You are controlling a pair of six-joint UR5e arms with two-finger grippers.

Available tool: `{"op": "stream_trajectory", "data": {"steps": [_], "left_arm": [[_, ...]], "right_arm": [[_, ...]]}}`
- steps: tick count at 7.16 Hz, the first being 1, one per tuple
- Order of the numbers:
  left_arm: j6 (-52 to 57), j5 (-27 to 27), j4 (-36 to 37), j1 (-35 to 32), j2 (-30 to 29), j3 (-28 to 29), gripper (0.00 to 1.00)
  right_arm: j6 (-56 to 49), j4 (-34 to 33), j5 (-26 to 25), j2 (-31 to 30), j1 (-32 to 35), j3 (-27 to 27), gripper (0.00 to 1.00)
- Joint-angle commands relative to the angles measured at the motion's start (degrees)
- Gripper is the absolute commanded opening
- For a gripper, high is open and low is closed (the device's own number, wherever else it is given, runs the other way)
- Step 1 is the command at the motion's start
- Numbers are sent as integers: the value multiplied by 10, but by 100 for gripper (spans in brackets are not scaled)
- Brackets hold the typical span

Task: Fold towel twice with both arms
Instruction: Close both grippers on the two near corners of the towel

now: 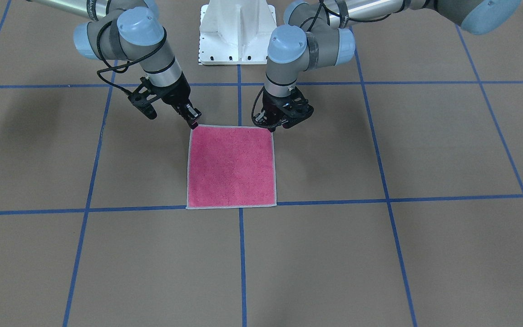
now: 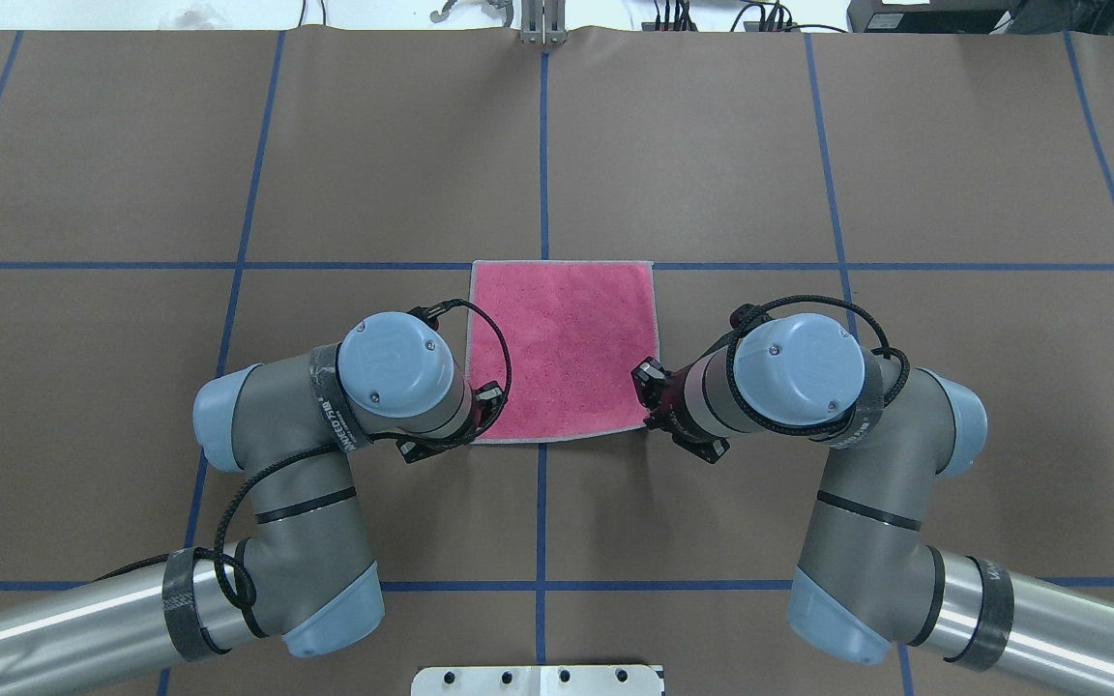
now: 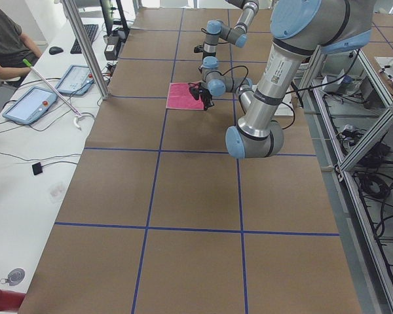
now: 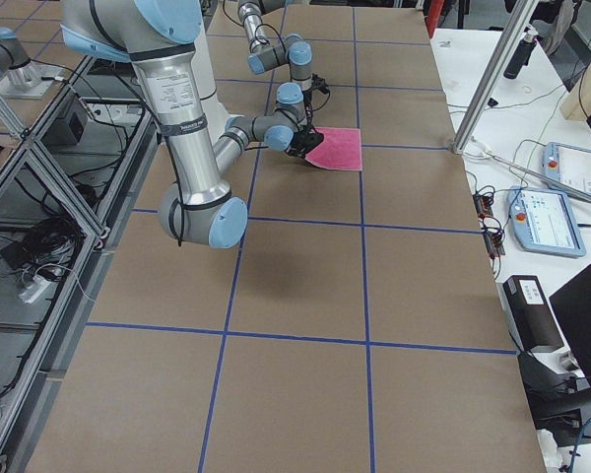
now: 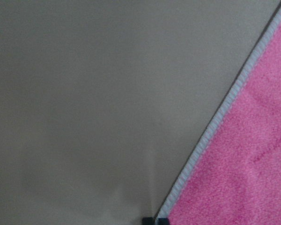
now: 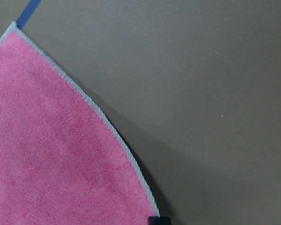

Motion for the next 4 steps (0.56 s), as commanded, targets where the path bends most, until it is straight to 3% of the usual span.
{"op": "stream_trajectory", "data": {"steps": [1,4], "left_arm": [[-2,0,0,-1,-2,-10,0],[-18,-1,0,-7,-2,-30,0]], "right_arm": [[0,0,1,0,2,0,0],[0,0,24,-2,16,4,0]]}}
